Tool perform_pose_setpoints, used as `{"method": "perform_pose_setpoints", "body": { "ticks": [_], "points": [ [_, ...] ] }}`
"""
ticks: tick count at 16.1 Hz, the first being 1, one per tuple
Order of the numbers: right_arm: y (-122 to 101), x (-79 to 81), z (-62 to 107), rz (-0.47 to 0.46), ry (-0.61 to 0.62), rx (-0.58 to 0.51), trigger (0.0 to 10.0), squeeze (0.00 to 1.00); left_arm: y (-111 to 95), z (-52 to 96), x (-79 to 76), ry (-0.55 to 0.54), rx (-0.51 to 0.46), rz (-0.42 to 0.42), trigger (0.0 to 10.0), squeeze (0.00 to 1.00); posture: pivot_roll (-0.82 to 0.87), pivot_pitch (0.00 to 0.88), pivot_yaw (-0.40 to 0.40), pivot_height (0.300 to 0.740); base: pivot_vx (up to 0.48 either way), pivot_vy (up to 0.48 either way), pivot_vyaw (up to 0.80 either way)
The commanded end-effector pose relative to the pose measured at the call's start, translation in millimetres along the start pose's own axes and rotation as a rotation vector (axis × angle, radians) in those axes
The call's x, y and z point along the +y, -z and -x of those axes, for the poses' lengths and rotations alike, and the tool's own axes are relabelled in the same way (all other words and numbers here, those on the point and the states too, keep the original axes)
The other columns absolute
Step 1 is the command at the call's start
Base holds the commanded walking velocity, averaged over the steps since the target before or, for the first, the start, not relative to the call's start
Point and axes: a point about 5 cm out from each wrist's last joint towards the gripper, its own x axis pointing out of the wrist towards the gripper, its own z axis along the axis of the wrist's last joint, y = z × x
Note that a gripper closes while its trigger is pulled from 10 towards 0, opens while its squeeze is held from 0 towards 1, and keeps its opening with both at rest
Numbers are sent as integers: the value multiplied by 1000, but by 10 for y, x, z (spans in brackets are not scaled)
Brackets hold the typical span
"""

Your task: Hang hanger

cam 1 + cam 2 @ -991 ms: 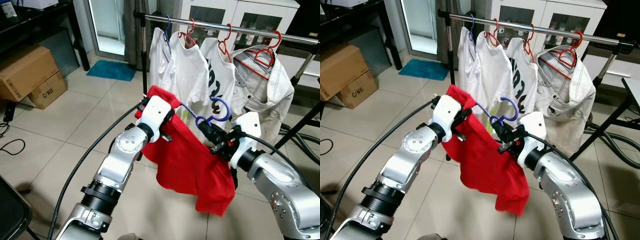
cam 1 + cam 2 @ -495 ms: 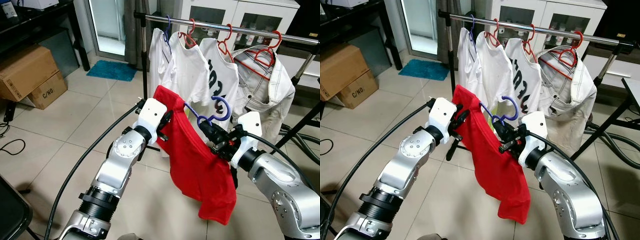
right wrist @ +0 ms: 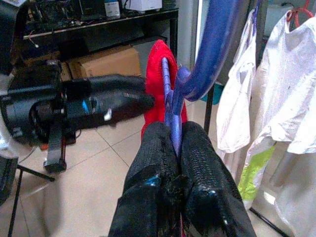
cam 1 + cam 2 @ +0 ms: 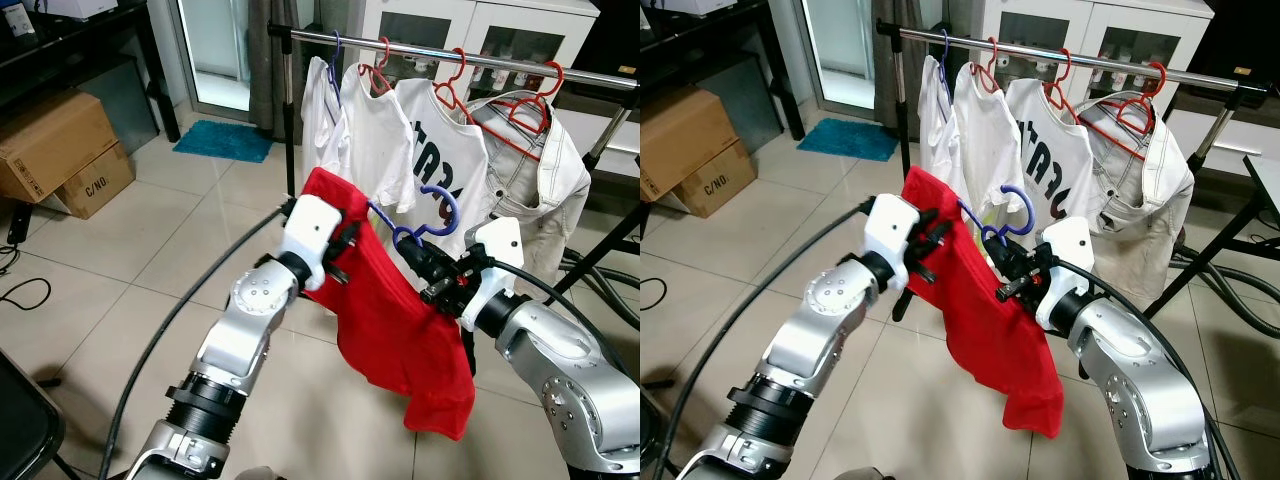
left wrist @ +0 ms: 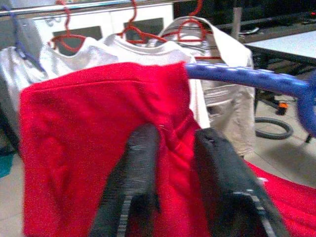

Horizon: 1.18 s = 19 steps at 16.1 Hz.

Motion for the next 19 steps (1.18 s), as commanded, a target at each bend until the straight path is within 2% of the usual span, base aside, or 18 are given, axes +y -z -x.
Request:
{"method": "perform_pose_setpoints", "body": {
  "ticks": [1, 2, 3, 4, 11, 12, 13, 14, 16, 17, 18, 19],
  "points": [
    [-64, -34, 9, 4, 1, -22, 10000, 0, -32, -28, -56, 30, -5, -10, 10000, 1000, 39, 0, 5, 740, 0, 0, 0],
    [-66, -33, 8, 3, -2, -24, 10000, 0, -18, -55, -49, 7, 6, -36, 10000, 847, 39, 0, 5, 740, 0, 0, 0],
    [-68, -29, 6, 3, -5, -25, 10000, 0, -8, -81, -24, -21, 15, -62, 10000, 200, 39, 0, 6, 740, 0, 0, 0],
    [-69, -26, 4, 1, -8, -26, 10000, 0, -8, -104, 11, -47, 18, -70, 10000, 0, 37, 0, 6, 740, 0, 0, 0],
    [-70, -21, 9, 0, -22, -27, 10000, 0, 7, -150, 141, -134, 43, -98, 10000, 0, 40, 0, -2, 740, 0, 0, 0],
    [-75, -22, 5, 0, -25, -28, 10000, 0, 8, -151, 141, -128, 43, -94, 8157, 0, 42, 0, -3, 740, 0, 0, 0],
    [-78, -22, 2, 1, -28, -29, 10000, 0, 14, -151, 139, -125, 43, -86, 2196, 0, 42, 0, -4, 740, 0, 0, 0],
    [-80, -22, 0, 1, -30, -29, 10000, 0, 21, -151, 134, -120, 43, -74, 0, 0, 42, 0, -6, 740, 0, 0, 0],
    [-82, -24, 1, 2, -32, -29, 10000, 0, 1, -157, 77, -68, 18, -59, 0, 0, 42, 0, -6, 740, 0, 0, 0],
    [-83, -27, 8, 3, -31, -28, 10000, 0, -45, -151, -15, 4, -16, -36, 7373, 0, 41, 0, -6, 740, 0, 0, 0],
    [-82, -30, 12, 4, -31, -28, 10000, 0, -59, -143, -71, 41, -23, -29, 10000, 0, 40, 0, -5, 740, 0, 0, 0],
    [-80, -32, 15, 4, -31, -26, 10000, 0, -62, -139, -107, 60, -23, -25, 10000, 0, 40, 0, -4, 740, 0, 0, 0]
  ]
}}
